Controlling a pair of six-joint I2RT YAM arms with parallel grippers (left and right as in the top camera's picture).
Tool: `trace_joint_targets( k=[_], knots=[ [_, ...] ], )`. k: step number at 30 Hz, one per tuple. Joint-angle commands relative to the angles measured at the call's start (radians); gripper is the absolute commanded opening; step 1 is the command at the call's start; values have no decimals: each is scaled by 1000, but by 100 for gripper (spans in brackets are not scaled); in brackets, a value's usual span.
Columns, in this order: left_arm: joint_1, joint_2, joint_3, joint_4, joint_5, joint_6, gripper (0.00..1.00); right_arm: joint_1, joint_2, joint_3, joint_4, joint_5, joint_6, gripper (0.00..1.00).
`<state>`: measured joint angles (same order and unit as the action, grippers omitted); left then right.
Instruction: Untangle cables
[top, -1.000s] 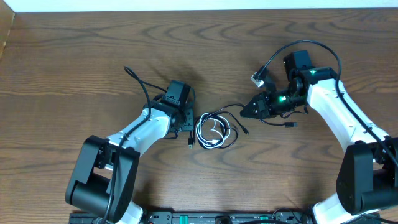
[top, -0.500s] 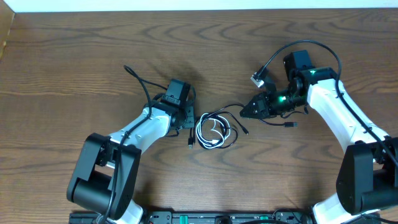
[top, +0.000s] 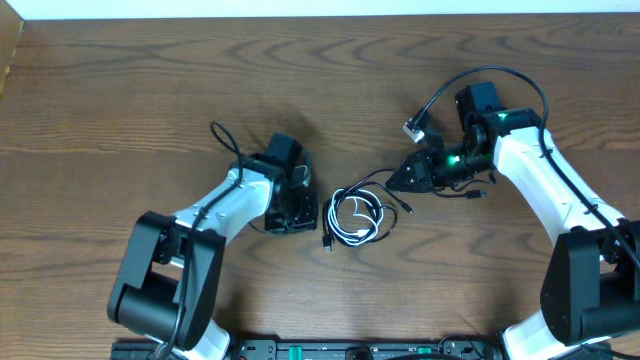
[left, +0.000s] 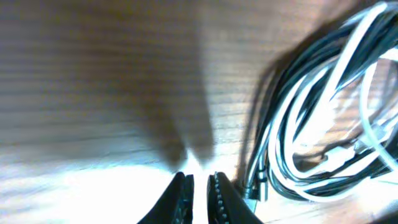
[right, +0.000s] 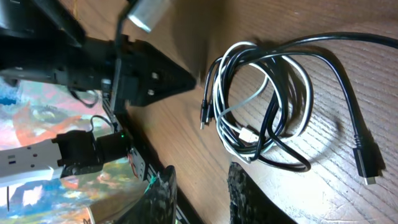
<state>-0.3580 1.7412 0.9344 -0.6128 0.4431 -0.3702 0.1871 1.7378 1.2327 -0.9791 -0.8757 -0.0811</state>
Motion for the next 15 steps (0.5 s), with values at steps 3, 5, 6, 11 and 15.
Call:
trace_joint_targets(
  k=[3, 5, 6, 11, 15],
  knots=[
    [11, -119, 78, -13, -121, -2, 27, 7, -18, -3, -6, -25, 6, 25],
    [10, -126, 77, -6, -120, -2, 28, 16, -18, -3, -6, -24, 5, 25],
    [10, -125, 77, -7, -120, -2, 28, 23, -18, -3, -5, -24, 5, 26],
    [0, -100, 68, -7, -119, -2, 33, 62, -18, -3, 11, 17, 5, 31],
    [-27, -66, 64, 16, -119, -2, 36, 94, -18, -3, 26, 67, 31, 32]
  ],
)
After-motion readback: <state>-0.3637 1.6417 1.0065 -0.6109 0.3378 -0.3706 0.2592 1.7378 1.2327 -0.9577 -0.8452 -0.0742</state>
